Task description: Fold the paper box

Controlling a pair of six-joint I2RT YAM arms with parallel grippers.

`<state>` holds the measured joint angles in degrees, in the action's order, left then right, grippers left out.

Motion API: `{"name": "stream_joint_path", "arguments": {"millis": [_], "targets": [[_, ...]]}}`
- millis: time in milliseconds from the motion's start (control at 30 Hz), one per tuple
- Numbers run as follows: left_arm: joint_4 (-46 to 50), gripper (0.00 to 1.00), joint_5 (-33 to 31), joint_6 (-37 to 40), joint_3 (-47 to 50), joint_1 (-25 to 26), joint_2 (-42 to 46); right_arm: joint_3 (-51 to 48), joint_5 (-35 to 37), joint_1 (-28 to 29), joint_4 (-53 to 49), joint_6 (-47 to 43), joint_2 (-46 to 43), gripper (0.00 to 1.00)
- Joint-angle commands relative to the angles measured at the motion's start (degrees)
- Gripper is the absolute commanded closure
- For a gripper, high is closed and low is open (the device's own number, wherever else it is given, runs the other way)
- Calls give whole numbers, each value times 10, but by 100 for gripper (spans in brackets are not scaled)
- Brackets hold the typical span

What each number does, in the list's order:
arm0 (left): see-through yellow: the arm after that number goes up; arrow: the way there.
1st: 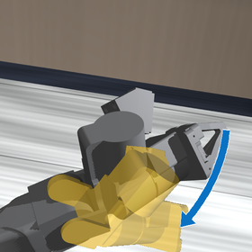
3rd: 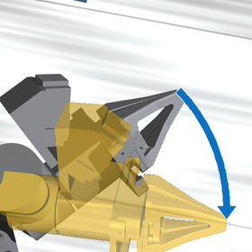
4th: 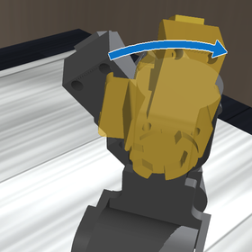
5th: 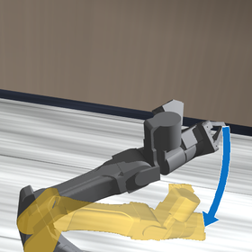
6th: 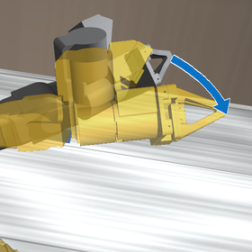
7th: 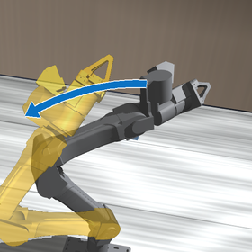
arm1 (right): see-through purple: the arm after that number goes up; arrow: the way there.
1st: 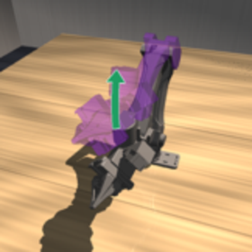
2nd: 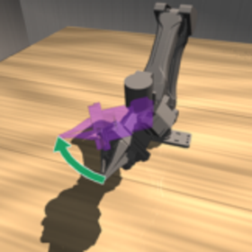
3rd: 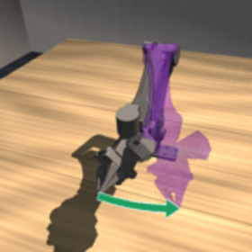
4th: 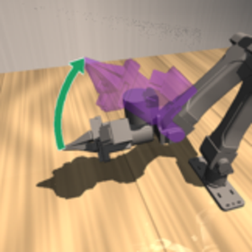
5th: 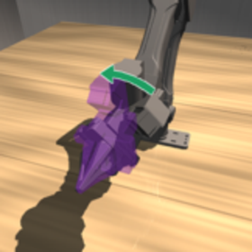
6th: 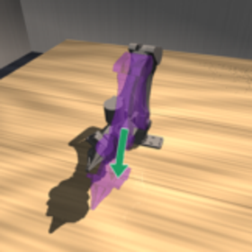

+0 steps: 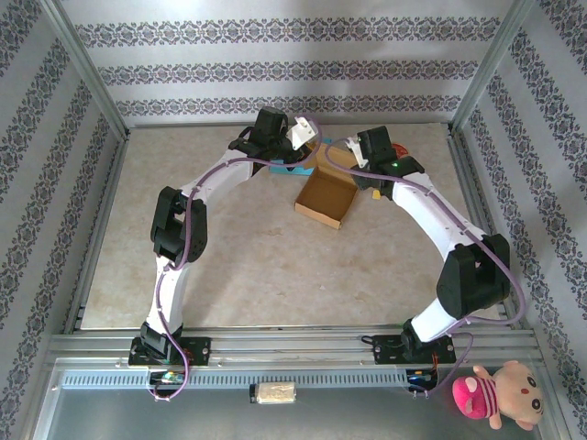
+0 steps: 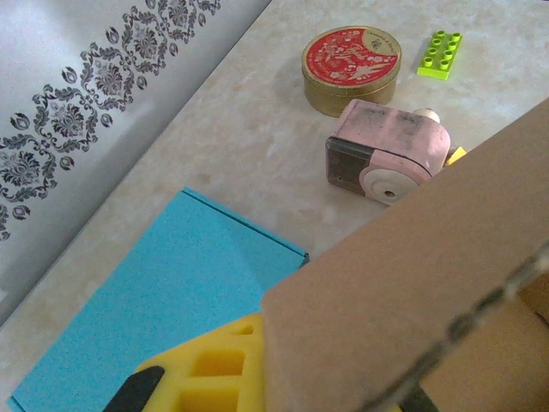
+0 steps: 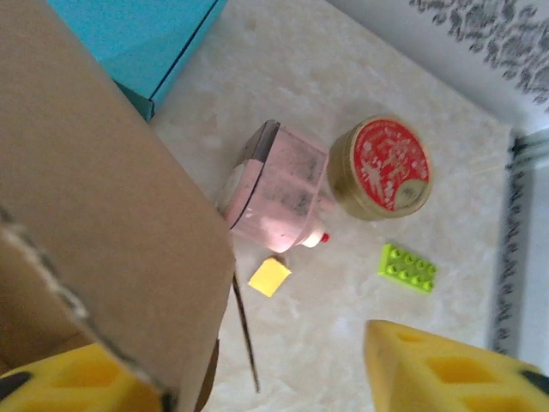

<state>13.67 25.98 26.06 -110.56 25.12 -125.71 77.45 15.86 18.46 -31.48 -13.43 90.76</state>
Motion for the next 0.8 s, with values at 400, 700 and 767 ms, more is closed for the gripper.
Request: {"name": "stream_joint_path", "arguments": {"millis": [400, 700, 767], "targets": [[1, 100, -44, -40, 1, 9, 23, 68, -25, -33, -71, 174, 51, 66], [-12, 100, -90, -82, -14, 23, 19, 113, -57, -36, -87, 230, 82, 82], [-17, 100, -123, -119, -23, 29, 15, 116, -61, -40, -84, 262, 84, 85]]}}
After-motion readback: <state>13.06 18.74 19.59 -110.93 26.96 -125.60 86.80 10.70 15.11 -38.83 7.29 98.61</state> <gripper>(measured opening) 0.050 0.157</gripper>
